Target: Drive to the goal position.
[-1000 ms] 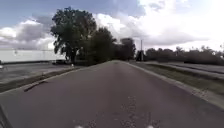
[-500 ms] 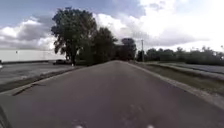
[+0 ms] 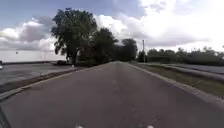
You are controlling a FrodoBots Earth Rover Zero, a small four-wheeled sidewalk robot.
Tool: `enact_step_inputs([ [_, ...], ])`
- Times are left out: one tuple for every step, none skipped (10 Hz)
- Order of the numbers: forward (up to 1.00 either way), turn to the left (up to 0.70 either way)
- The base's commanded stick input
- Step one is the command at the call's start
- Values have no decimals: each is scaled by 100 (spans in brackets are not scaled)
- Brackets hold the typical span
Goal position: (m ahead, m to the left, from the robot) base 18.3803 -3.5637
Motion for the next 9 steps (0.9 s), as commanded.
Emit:
enact_step_inputs([
  [70, 0],
  [70, 0],
  [70, 0],
  [70, 0],
  [70, 0],
  [70, -4],
  [70, -12],
  [70, -1],
  [70, 0],
])
